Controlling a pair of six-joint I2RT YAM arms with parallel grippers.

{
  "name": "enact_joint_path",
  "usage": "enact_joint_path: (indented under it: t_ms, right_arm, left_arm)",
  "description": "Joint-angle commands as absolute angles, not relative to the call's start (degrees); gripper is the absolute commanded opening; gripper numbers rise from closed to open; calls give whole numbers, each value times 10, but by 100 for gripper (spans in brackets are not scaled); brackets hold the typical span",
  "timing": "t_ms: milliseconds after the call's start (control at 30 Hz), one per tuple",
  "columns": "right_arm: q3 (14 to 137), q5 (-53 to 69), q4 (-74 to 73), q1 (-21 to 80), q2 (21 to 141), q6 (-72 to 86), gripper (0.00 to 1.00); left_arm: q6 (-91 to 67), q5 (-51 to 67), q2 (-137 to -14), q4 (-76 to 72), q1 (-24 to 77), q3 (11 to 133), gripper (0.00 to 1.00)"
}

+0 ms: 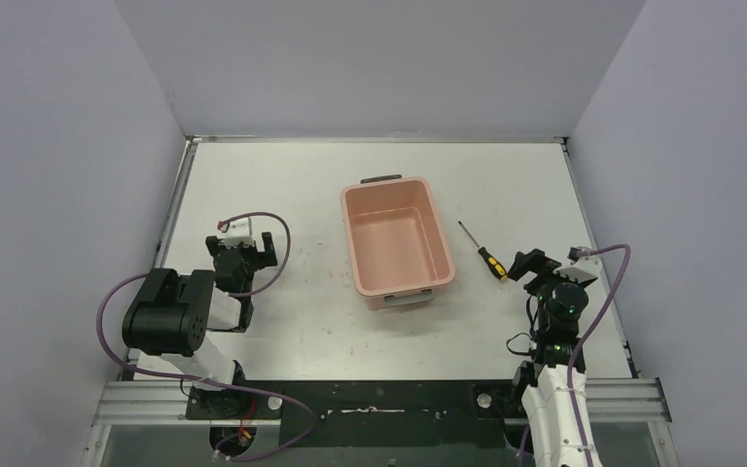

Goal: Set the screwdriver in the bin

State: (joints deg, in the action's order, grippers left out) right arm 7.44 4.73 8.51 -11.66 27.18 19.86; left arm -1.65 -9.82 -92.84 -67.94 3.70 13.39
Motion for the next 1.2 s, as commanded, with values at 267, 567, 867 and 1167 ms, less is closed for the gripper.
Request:
enact_joint_path:
  t_ms: [267, 567, 867, 1167]
  right_arm:
    - [379, 96, -77, -120, 491, 130, 100]
    - [618, 115, -334, -79, 798, 64, 100]
    - [623, 39, -337, 14, 933, 50, 100]
    - [620, 30, -327, 31, 1015, 39, 62]
  left_arm:
    - [-14, -100, -928, -701, 38, 145, 97]
    - [-14, -101, -928, -700, 38, 145, 97]
    - [-14, -101, -928, -701, 39, 145, 97]
    - [-14, -101, -928, -702, 39, 145, 97]
